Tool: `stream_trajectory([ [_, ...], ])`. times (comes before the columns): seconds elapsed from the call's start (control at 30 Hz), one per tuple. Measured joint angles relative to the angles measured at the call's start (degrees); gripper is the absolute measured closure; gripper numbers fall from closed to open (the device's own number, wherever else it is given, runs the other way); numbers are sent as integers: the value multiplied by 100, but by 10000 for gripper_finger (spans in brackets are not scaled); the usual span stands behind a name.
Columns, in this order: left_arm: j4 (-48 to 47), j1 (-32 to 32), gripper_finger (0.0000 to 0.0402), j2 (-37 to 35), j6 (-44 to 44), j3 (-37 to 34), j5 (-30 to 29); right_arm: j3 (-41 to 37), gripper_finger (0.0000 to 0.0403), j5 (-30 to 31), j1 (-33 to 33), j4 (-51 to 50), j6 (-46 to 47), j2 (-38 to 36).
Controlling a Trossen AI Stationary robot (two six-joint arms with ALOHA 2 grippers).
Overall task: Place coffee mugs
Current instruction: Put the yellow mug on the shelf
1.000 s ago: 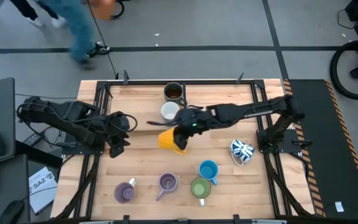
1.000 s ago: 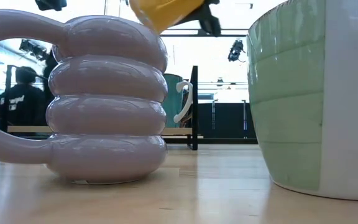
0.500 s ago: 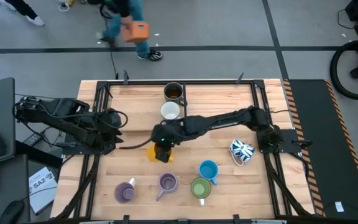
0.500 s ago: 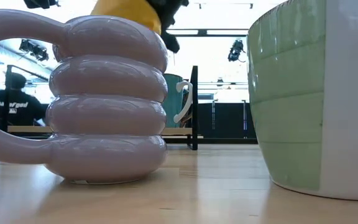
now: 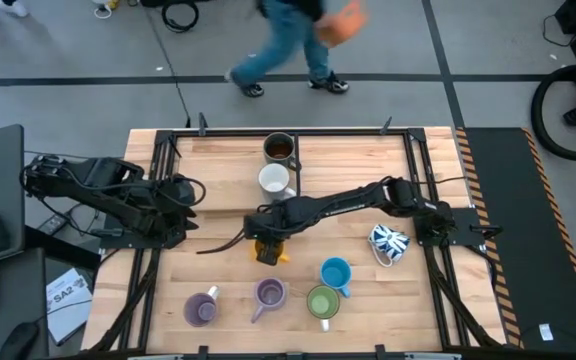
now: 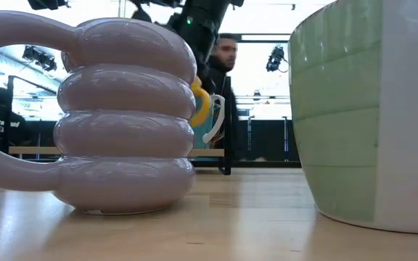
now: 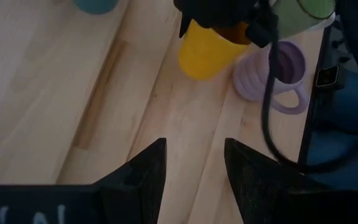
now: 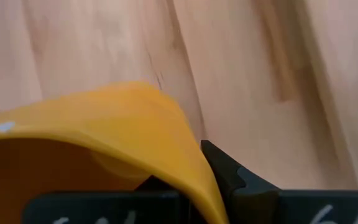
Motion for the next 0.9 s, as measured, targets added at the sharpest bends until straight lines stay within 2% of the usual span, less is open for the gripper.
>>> stream_trajectory([
  [0.9,15,0,233,7,11,0,-4,-72,351,-3,-87,-28,37,83],
])
